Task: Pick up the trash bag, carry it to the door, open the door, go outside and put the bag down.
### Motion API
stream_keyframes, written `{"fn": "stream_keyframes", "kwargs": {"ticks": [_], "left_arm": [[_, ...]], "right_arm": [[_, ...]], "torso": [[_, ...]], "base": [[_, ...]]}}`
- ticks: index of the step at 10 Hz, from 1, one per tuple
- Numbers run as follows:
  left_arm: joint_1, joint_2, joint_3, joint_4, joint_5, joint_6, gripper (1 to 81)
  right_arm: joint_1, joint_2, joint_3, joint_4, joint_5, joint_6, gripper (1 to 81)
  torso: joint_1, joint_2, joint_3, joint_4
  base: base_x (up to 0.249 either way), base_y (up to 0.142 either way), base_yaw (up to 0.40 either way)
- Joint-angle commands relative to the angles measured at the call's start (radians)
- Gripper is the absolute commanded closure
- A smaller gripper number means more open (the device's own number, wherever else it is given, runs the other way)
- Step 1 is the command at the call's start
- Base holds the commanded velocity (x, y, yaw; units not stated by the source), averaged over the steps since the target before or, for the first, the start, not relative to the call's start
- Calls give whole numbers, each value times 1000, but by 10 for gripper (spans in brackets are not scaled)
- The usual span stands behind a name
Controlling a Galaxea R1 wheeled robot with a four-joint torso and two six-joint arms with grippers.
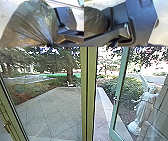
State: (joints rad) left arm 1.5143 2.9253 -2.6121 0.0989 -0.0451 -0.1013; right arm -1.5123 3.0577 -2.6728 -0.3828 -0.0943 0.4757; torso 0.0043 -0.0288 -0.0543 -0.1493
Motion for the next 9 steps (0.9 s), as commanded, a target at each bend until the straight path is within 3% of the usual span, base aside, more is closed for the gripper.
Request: {"fn": "stream_keyframes", "kwargs": {"ticks": [1,9], "left_arm": [[-58,-9,3,12,44,9,811],[-58,-11,1,10,44,8,811]], "right_arm": [[46,5,4,-7,-51,-2,10],[45,6,2,-5,-51,0,10]], "torso": [[0,0,0,0],[0,0,0,0]], "base": [[0,0,-237],[0,0,-250]]}}
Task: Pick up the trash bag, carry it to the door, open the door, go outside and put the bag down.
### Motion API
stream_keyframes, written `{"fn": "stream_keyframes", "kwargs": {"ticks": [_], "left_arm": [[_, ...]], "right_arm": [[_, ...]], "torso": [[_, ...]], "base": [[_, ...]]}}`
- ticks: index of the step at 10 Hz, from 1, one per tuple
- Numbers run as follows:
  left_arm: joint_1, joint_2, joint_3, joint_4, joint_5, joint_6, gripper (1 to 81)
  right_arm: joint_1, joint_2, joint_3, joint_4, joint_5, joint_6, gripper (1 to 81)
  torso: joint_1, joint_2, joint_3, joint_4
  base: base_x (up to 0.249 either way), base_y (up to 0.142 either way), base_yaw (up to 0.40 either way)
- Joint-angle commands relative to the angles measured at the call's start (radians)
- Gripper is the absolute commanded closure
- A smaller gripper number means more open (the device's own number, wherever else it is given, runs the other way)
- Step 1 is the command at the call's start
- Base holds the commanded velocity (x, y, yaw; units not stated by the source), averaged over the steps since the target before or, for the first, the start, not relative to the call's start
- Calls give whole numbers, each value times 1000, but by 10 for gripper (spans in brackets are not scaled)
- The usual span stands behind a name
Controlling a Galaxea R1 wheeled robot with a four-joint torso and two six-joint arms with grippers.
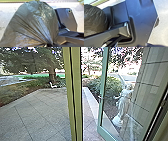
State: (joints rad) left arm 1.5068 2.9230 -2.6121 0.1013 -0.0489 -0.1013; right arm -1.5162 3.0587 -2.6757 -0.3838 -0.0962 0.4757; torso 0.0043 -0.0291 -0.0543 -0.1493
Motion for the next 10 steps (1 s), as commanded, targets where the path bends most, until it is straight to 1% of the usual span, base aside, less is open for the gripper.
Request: {"fn": "stream_keyframes", "kwargs": {"ticks": [1,3,8,10], "left_arm": [[-50,-8,1,6,47,8,811],[-50,-8,1,5,47,8,811],[-50,-8,4,8,46,8,811],[-50,-7,-2,-2,38,6,811]], "right_arm": [[49,7,5,-6,-50,0,10],[50,7,5,-4,-50,0,10],[49,7,5,-4,-50,0,10],[52,13,5,-6,-51,-2,10]], "torso": [[0,0,0,0],[0,0,0,0],[0,0,0,0],[0,0,0,0]], "base": [[0,0,-195],[0,0,-140],[0,0,0],[0,0,0]]}}
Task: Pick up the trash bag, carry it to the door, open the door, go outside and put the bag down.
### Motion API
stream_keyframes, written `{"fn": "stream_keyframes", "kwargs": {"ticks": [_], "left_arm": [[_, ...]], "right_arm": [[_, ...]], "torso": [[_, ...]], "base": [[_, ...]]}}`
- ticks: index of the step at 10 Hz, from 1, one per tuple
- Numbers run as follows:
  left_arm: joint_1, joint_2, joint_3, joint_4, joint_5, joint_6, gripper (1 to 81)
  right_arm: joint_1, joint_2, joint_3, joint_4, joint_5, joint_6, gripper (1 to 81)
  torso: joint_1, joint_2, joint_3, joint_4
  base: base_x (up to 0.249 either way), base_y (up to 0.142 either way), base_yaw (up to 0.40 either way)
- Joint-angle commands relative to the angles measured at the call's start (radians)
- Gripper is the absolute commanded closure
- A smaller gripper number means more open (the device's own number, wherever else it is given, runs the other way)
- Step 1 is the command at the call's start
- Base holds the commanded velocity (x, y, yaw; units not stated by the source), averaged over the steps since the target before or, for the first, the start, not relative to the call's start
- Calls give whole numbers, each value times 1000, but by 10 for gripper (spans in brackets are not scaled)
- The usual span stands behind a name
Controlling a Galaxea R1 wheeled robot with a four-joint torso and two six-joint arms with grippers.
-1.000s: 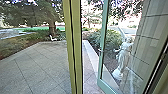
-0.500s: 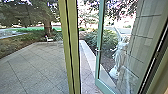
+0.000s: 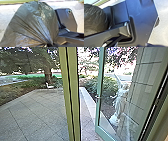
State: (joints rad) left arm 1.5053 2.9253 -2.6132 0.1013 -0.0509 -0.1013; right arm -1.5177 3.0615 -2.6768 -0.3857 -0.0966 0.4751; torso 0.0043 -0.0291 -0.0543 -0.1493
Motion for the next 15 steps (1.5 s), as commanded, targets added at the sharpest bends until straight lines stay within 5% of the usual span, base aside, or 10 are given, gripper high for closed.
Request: {"fn": "stream_keyframes", "kwargs": {"ticks": [1,6,10,15], "left_arm": [[-49,-12,-1,-3,37,6,811],[-49,-7,-1,3,37,6,811],[-49,-11,-1,5,37,6,811],[-49,-10,-1,5,37,6,811]], "right_arm": [[52,10,6,-2,-54,-7,10],[23,29,-3,5,-45,-59,10],[19,87,-133,315,12,-382,10],[36,48,-53,323,-5,-392,10]], "torso": [[0,0,0,0],[0,0,0,0],[0,0,0,0],[0,0,0,0]], "base": [[0,0,0],[0,0,0],[0,-16,0],[0,-92,0]]}}
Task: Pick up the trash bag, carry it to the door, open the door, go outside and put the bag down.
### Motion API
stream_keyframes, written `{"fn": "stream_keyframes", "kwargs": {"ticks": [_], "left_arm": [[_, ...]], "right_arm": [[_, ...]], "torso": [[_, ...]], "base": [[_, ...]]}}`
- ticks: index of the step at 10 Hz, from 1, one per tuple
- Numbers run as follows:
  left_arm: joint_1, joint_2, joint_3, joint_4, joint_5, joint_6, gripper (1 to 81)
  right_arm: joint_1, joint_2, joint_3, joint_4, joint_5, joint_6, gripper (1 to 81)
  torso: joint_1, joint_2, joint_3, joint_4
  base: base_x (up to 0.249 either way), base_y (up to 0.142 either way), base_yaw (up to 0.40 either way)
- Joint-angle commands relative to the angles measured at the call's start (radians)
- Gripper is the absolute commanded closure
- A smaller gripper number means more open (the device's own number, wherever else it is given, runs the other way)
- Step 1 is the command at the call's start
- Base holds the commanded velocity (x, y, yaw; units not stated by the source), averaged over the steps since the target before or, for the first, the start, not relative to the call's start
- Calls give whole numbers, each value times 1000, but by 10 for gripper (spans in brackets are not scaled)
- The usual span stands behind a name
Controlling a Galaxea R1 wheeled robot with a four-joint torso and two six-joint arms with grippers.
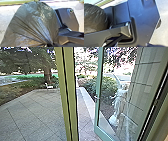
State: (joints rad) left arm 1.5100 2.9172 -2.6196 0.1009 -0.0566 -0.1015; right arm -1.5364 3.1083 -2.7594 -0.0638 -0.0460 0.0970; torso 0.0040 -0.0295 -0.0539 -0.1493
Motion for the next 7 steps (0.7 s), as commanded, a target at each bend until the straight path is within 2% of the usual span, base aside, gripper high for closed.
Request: {"fn": "stream_keyframes", "kwargs": {"ticks": [1,7], "left_arm": [[-53,1,6,7,43,6,811],[-53,7,6,8,43,8,811]], "right_arm": [[55,3,31,-1,-55,-14,10],[57,0,20,2,-52,-11,10]], "torso": [[0,0,0,0],[0,0,0,0]], "base": [[0,-112,0],[0,-127,0]]}}
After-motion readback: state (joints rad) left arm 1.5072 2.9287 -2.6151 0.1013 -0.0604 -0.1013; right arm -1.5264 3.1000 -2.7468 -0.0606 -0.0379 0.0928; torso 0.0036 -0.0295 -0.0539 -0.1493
